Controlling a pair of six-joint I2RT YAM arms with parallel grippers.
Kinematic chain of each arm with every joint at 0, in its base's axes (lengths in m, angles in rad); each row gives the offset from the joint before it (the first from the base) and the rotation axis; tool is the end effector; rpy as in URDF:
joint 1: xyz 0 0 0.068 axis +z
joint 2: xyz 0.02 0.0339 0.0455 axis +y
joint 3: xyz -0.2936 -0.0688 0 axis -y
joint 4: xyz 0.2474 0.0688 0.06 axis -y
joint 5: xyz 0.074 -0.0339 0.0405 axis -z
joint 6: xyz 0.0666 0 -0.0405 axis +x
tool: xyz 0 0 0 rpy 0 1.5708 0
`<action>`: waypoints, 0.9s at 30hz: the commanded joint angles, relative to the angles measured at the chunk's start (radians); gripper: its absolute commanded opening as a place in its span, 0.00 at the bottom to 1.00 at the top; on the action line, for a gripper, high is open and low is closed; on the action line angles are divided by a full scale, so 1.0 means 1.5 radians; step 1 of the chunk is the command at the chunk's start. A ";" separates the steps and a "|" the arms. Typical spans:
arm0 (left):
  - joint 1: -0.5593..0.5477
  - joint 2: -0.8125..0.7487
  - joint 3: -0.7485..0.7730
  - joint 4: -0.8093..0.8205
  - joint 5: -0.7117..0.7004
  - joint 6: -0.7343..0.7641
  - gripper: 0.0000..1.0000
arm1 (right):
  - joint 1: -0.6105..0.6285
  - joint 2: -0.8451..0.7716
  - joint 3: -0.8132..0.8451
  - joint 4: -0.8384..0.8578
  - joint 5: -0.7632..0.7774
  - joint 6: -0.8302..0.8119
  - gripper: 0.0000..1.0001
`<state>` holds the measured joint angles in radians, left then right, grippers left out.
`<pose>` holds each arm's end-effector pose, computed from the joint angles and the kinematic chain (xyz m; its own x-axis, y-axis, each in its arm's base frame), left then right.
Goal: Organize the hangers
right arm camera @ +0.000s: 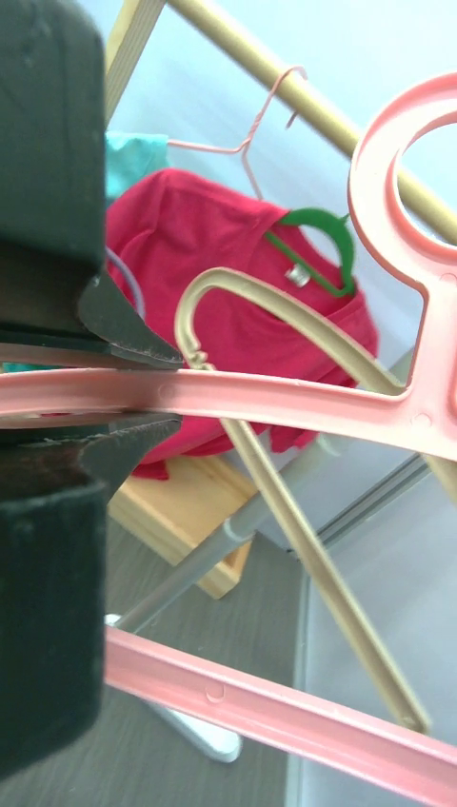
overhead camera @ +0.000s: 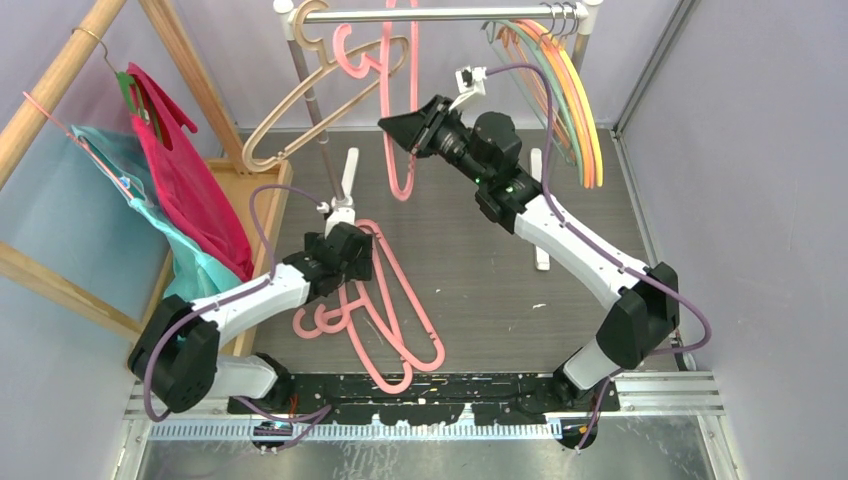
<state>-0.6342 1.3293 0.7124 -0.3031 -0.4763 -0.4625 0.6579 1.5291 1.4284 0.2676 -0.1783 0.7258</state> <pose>0.2332 -0.1336 0.1984 -0.7087 0.0290 -0.7049 -0.0149 0.9983 0.0561 0.3073 0.2524 0.4649 -0.3929 0.5219 -0.7571 -0.6409 0.4351 0.6325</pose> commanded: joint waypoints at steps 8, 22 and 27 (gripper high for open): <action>-0.002 -0.131 -0.013 0.023 -0.057 0.054 0.98 | -0.039 0.105 0.130 0.141 -0.044 0.121 0.10; -0.001 -0.176 -0.001 -0.019 -0.078 0.054 0.98 | -0.048 0.248 0.227 0.098 -0.070 0.164 0.18; -0.001 -0.176 0.001 -0.027 -0.080 0.049 0.98 | -0.048 0.244 0.206 0.092 -0.092 0.146 0.35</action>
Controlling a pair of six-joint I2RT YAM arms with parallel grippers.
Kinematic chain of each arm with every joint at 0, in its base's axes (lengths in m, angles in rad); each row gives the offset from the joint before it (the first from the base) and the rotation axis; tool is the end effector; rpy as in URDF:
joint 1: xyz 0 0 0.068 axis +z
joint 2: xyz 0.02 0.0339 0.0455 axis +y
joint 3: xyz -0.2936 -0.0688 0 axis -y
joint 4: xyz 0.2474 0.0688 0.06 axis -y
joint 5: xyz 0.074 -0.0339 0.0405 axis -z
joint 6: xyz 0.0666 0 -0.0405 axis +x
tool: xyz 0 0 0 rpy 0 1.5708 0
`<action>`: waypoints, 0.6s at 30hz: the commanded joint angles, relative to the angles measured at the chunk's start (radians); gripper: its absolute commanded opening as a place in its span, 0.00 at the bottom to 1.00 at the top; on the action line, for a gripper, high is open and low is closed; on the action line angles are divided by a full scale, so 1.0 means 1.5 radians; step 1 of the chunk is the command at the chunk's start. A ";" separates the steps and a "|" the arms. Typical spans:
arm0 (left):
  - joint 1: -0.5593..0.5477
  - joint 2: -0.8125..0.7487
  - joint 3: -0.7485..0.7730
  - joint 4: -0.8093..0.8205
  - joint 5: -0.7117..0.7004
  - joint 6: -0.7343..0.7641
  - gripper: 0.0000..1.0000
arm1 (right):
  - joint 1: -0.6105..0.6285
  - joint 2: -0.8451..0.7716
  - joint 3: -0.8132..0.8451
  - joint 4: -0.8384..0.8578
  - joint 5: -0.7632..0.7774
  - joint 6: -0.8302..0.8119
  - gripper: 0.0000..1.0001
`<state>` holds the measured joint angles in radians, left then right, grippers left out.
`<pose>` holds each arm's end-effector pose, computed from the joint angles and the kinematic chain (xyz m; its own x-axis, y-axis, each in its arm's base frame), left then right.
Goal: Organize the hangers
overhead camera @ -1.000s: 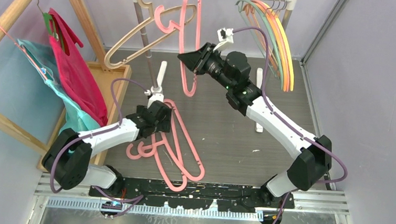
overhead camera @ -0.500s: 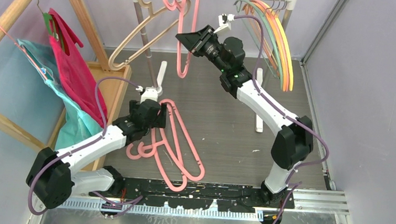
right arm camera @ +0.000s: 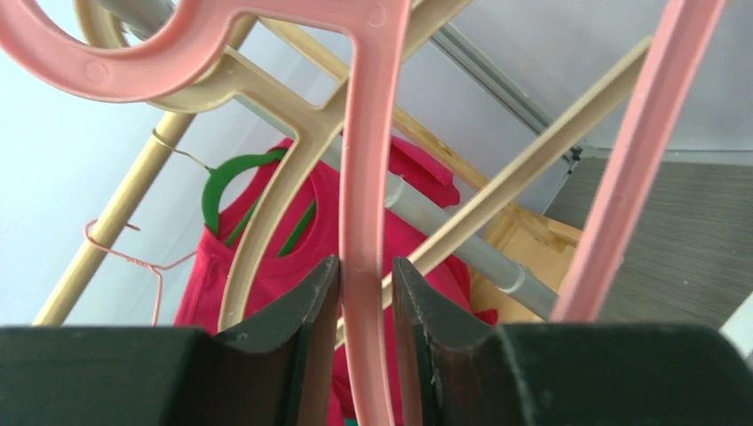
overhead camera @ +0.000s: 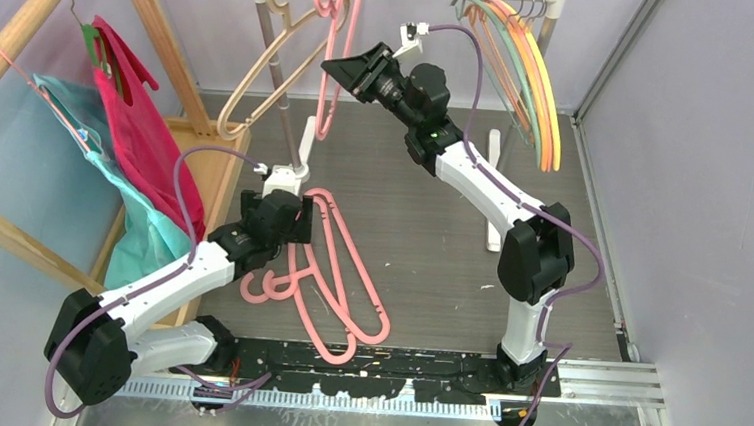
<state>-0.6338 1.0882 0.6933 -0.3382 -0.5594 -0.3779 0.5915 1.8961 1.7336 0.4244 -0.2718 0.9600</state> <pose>0.2080 -0.1090 0.2465 -0.5691 0.0302 -0.8217 -0.0278 0.9981 0.0559 0.4060 0.2943 0.4467 -0.4931 0.6194 -0.6109 -0.6076 0.2574 0.7514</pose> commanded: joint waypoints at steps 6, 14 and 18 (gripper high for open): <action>-0.002 -0.019 0.013 -0.003 -0.027 -0.014 0.98 | -0.004 -0.020 -0.010 -0.009 -0.041 -0.035 0.39; -0.001 -0.026 0.008 -0.006 -0.028 -0.015 0.98 | -0.003 -0.063 -0.054 0.021 -0.052 -0.038 0.52; -0.001 -0.029 0.008 -0.005 -0.027 -0.010 0.98 | 0.016 -0.168 -0.157 0.023 0.004 -0.122 0.75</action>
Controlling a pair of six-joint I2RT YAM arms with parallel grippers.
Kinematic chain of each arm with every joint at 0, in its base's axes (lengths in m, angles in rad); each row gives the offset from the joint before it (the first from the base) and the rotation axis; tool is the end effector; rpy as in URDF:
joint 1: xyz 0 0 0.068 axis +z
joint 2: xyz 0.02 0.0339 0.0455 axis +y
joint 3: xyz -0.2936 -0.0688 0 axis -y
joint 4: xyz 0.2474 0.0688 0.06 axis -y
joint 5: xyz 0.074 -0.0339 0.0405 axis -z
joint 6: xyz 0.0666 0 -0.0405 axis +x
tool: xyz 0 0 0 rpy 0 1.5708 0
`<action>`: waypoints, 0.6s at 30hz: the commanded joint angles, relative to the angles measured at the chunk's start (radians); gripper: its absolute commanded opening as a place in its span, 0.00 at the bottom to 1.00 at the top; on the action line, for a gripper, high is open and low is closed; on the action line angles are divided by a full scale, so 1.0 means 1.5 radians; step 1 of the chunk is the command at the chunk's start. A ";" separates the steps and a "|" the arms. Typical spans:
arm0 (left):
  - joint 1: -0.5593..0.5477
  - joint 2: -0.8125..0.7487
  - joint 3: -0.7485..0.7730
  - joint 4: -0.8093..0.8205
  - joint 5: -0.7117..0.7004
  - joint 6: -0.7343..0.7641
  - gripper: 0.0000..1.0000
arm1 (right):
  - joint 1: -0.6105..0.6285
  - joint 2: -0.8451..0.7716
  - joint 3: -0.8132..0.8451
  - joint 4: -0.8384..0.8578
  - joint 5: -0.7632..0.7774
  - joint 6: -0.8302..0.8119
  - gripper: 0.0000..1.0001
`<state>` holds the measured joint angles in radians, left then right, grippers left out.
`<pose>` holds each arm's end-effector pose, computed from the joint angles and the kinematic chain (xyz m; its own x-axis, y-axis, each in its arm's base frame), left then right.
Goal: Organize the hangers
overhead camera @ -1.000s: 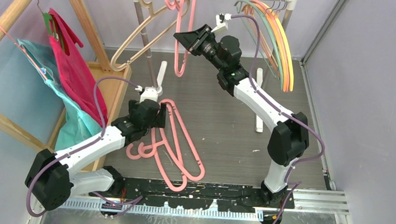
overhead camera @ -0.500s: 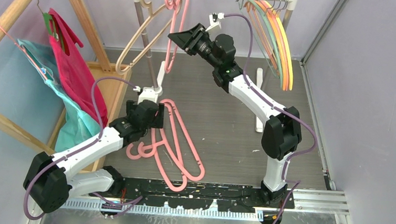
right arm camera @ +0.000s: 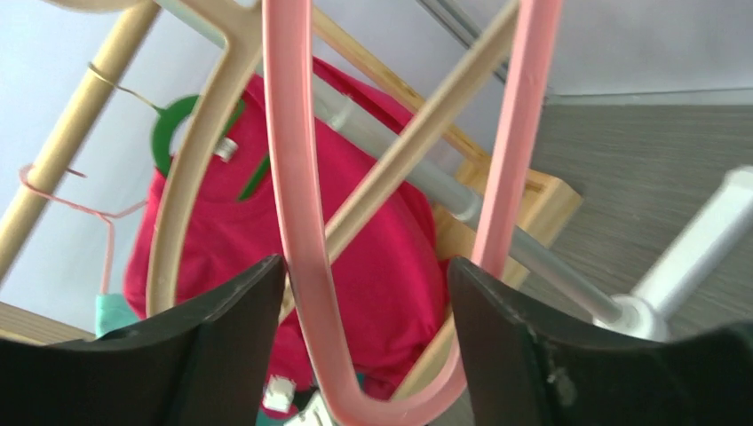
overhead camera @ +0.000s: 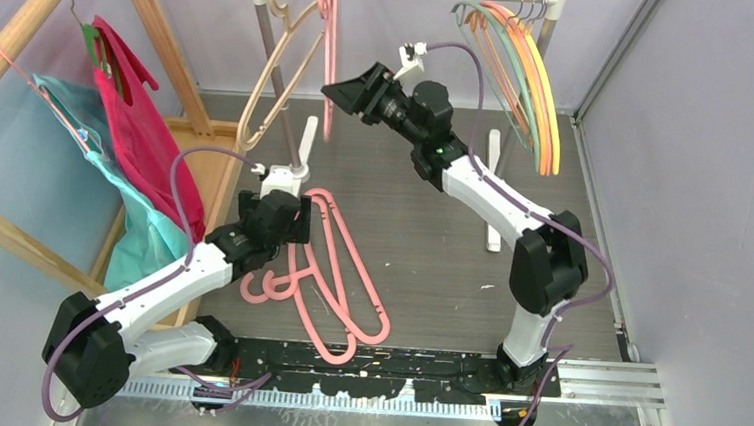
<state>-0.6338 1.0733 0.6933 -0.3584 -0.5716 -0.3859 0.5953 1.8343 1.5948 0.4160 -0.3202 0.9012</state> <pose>0.2051 -0.1060 0.2480 -0.5686 0.0250 -0.8222 -0.0414 0.9974 0.0590 0.3907 0.2900 0.4207 -0.5283 0.5411 -0.6544 -0.6036 0.3027 0.7376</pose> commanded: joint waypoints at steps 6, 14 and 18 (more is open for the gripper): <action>0.002 -0.006 0.000 0.016 -0.003 -0.016 0.98 | 0.028 -0.256 -0.216 -0.026 0.091 -0.163 0.79; 0.012 0.017 -0.004 0.004 0.009 -0.037 0.98 | 0.054 -0.371 -0.426 -0.146 0.183 -0.267 0.79; 0.026 0.022 -0.009 0.002 0.011 -0.047 0.98 | 0.130 -0.382 -0.478 -0.234 0.247 -0.320 0.79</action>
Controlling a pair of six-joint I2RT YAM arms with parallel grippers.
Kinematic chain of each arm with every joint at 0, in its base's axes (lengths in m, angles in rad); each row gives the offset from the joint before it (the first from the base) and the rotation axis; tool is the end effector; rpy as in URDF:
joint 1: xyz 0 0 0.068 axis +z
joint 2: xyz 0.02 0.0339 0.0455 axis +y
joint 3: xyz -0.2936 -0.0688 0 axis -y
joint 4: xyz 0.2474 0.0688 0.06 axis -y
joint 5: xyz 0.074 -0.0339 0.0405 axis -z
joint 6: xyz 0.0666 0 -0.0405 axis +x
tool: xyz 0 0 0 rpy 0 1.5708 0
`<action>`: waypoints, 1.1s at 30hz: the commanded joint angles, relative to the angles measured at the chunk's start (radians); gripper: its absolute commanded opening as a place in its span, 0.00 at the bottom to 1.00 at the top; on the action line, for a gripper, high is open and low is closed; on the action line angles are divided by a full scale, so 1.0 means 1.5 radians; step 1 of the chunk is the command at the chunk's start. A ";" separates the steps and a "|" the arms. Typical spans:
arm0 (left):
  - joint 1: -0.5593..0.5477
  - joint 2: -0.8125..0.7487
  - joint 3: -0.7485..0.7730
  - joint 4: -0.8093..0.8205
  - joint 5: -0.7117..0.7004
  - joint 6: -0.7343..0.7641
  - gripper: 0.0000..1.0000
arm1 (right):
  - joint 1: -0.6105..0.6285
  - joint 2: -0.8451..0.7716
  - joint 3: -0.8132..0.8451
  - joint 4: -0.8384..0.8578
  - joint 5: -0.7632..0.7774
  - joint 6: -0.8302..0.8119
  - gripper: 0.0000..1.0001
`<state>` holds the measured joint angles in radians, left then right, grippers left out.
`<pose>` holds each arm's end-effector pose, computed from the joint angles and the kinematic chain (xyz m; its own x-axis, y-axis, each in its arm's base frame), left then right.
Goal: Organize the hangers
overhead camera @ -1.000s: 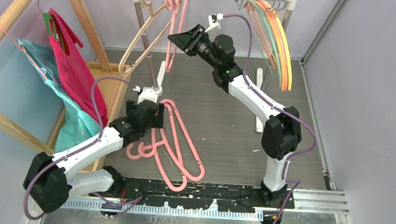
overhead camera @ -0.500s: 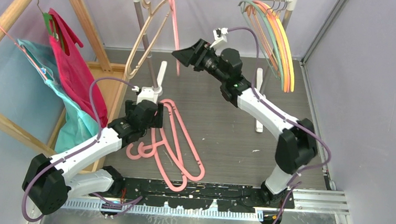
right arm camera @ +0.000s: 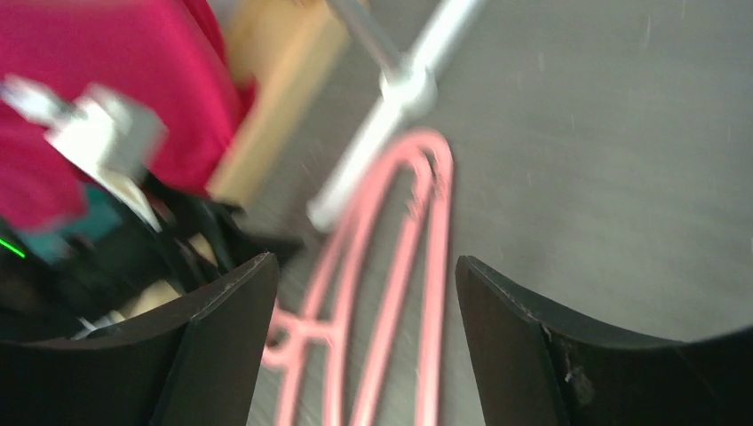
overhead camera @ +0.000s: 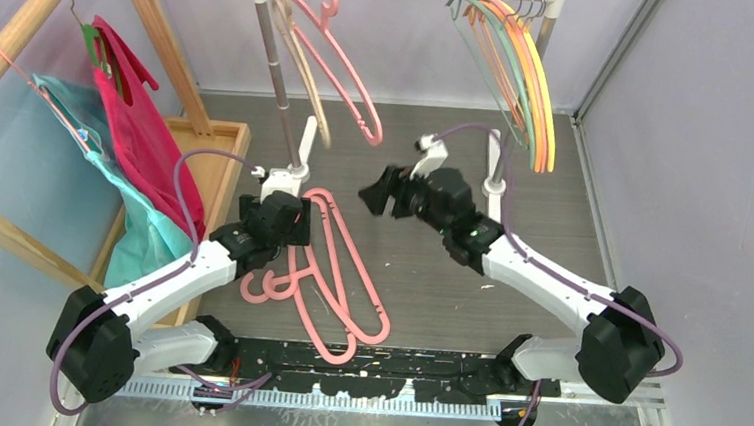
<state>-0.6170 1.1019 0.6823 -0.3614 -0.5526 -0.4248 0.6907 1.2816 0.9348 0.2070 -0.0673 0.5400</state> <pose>0.2082 -0.1049 0.2374 -0.6008 -0.0039 -0.7994 -0.0650 0.9969 0.0440 0.2503 0.2127 0.3477 -0.4453 0.2974 -0.8445 -0.5340 0.6689 0.5172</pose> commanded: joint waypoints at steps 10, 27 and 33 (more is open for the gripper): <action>0.096 0.001 0.021 -0.026 0.035 -0.069 0.98 | 0.267 0.084 -0.074 -0.144 0.142 -0.119 0.72; 0.208 0.019 0.030 -0.026 0.107 -0.101 0.98 | 0.399 0.218 -0.052 -0.165 0.140 -0.107 0.62; 0.210 0.007 0.019 -0.017 0.114 -0.098 0.98 | 0.409 0.260 -0.052 -0.182 0.155 -0.092 0.40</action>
<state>-0.3088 1.1355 0.6895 -0.4221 -0.3923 -0.5652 1.2945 1.6405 0.8265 -0.0597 0.1303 0.3737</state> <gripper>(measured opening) 0.980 0.473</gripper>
